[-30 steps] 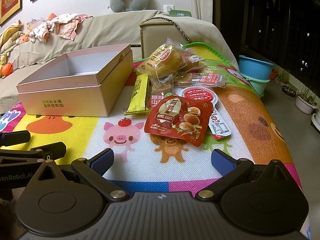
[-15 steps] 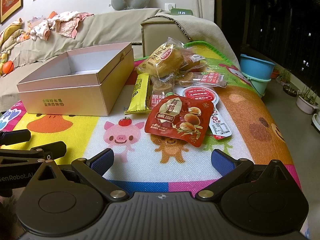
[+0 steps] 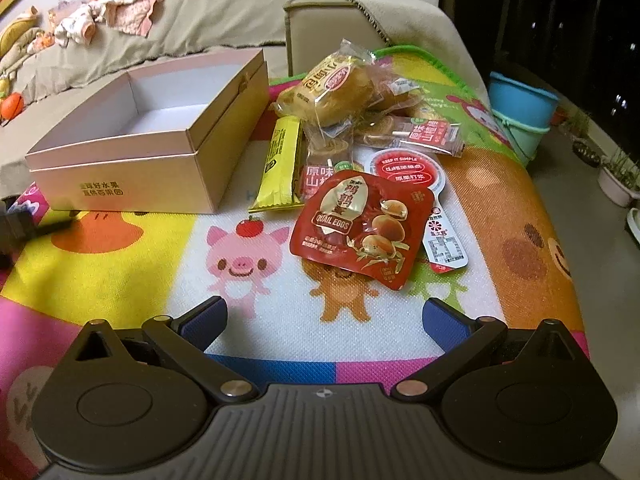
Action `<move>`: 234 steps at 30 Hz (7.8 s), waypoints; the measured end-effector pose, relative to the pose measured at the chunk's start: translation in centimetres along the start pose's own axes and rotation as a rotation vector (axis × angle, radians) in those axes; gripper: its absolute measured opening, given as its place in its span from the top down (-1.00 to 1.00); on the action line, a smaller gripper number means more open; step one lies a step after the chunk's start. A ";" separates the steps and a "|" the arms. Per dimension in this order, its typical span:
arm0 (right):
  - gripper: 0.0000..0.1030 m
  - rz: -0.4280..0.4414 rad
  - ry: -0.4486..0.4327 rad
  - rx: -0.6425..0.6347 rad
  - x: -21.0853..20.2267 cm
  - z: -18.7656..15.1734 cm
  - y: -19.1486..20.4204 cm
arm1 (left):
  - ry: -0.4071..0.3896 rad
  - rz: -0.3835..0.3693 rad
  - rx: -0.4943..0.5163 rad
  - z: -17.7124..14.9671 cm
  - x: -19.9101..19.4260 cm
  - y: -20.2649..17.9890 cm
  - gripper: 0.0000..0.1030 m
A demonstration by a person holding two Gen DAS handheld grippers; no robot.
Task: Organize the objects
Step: 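Grip the pink box wall with the left tool while the right tool reaches toward the snacks, then grasp the red salted-egg pouch with the right tool and drop it into the box, then grasp the wrapped bread roll with the right tool and place it in the box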
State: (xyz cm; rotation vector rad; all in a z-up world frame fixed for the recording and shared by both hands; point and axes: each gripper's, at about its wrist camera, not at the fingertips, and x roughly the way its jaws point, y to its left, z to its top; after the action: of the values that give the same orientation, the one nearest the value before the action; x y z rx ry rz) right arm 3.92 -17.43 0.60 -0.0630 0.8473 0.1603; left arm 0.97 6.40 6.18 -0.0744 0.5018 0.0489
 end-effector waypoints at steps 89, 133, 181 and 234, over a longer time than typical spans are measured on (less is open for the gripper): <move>-0.35 -0.101 0.101 0.086 3.7 6.5 -1.4 | 0.212 0.015 -0.041 3.2 10.0 5.7 0.78; -0.83 0.061 0.083 -0.094 -3.1 4.6 -3.2 | 0.216 0.022 -0.033 3.1 9.9 5.6 0.78; -0.98 0.072 -0.001 -0.062 -6.0 6.8 2.7 | 0.223 0.007 -0.027 3.0 9.6 5.3 0.76; -0.10 0.173 -0.005 -0.036 -12.8 2.0 4.4 | 0.233 0.001 -0.050 2.9 9.3 5.3 0.73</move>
State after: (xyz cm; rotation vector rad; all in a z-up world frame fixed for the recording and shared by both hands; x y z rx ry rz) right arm -3.68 -14.29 11.53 -0.0230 0.8452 0.3381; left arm 10.16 12.19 3.95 -0.1300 0.7337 0.0541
